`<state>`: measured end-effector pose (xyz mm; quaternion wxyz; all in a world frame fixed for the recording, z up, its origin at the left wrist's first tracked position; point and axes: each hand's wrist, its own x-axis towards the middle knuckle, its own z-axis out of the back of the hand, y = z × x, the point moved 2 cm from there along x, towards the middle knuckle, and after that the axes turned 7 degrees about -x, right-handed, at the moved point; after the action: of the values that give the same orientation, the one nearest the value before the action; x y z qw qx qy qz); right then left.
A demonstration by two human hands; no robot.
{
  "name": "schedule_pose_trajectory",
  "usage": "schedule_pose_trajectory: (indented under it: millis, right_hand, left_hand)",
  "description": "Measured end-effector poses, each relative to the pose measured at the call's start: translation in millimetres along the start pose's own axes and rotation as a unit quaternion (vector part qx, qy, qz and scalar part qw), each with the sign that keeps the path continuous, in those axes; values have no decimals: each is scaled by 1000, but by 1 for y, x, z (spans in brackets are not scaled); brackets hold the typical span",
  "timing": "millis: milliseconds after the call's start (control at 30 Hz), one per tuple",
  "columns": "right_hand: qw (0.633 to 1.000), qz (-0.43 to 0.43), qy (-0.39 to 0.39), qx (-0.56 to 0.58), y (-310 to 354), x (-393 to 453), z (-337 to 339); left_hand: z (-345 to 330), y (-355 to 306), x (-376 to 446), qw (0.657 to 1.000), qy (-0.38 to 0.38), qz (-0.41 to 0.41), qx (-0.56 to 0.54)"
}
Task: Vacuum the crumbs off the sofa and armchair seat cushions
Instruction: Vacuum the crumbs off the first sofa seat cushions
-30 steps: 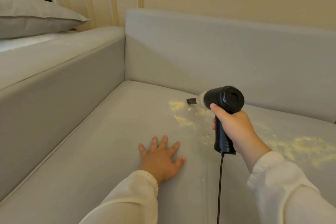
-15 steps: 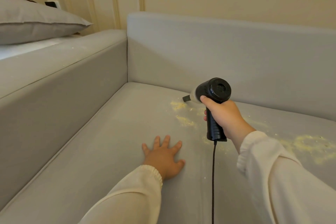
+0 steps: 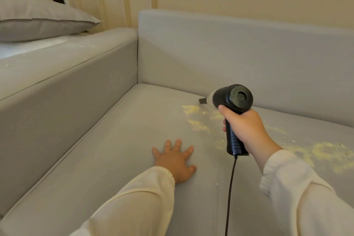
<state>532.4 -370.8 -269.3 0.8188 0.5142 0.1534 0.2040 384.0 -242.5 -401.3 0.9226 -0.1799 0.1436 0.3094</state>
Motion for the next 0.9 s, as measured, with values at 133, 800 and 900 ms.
schedule_pose_trajectory:
  millis: [133,800,900]
  right_hand:
    - [999,-24,11,33,-7,-13,7]
    - [997,0,71,20,3,-22,-29]
    - [997,-2,70,17,3,-23,-30]
  left_hand:
    - [-1,1,-1,1000,1,1,2]
    - [-3,0,0,1000,1,1,18]
    - [-3,0,1,1000,4,0,17]
